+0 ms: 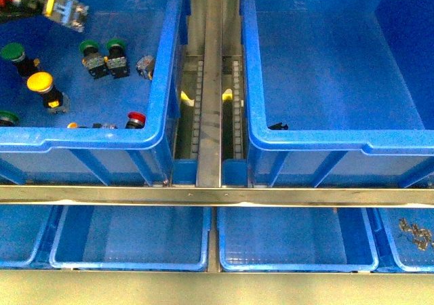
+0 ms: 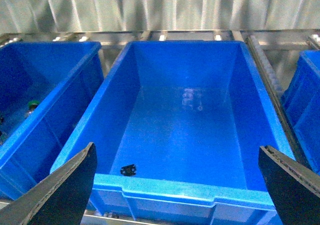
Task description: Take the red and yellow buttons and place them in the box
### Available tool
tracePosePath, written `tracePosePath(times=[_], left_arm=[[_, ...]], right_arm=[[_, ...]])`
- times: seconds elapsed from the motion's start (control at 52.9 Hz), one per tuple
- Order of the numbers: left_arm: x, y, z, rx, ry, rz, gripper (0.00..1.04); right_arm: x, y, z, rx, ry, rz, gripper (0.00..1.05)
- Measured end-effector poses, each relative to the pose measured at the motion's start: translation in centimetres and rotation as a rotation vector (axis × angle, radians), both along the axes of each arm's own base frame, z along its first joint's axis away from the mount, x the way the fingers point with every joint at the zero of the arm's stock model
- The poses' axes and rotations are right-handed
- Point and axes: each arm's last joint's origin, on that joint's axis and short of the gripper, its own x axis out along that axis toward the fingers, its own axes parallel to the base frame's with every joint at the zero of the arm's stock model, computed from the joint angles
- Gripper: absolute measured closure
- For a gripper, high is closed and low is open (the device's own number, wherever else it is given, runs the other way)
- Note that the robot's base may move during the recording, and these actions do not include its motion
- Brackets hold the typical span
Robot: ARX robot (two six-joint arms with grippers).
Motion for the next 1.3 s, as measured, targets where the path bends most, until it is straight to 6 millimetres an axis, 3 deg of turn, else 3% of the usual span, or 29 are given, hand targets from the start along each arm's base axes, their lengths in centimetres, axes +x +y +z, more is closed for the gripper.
tracePosePath(times=[0.17, 0.303, 0.435, 0.643, 0.794, 1.04, 1.097, 1.172, 1.305], left_arm=[[-0.8, -6.5, 1.0, -0.103, 0.018, -0.104, 0.72], [-1.4, -10.6, 0.8, -0.140, 0.059, -0.153, 0.72], [-2.5, -16.5, 0.4, -0.184, 0.104, -0.218, 0.72], [-2.7, -21.6, 0.1, -0.235, 0.128, -0.262, 0.72], [-1.9, -23.6, 0.1, -0.266, 0.132, -0.256, 0.72], [-0.6, -24.4, -0.5, -0.271, 0.142, -0.231, 0.72], [-0.5, -24.6, -0.8, -0.267, 0.151, -0.231, 0.72], [-0.5, -25.0, -0.9, -0.255, 0.154, -0.237, 0.72], [-0.9, -25.9, -0.7, -0.255, 0.150, -0.261, 0.72]], right_arm=[[0.0, 0.0, 0.0, 0.000, 0.000, 0.000, 0.07], [0.0, 0.0, 0.0, 0.000, 0.000, 0.000, 0.07], [0.0, 0.0, 0.0, 0.000, 0.000, 0.000, 0.07], [0.0, 0.0, 0.0, 0.000, 0.000, 0.000, 0.07], [0.0, 0.0, 0.0, 0.000, 0.000, 0.000, 0.07], [0.0, 0.0, 0.0, 0.000, 0.000, 0.000, 0.07], [0.1, 0.2, -0.3, -0.056, 0.189, -0.015, 0.07], [1.6, 0.8, -0.6, -0.206, 0.358, 0.148, 0.07], [5.2, 1.1, 0.4, -0.351, 0.290, 0.293, 0.07]])
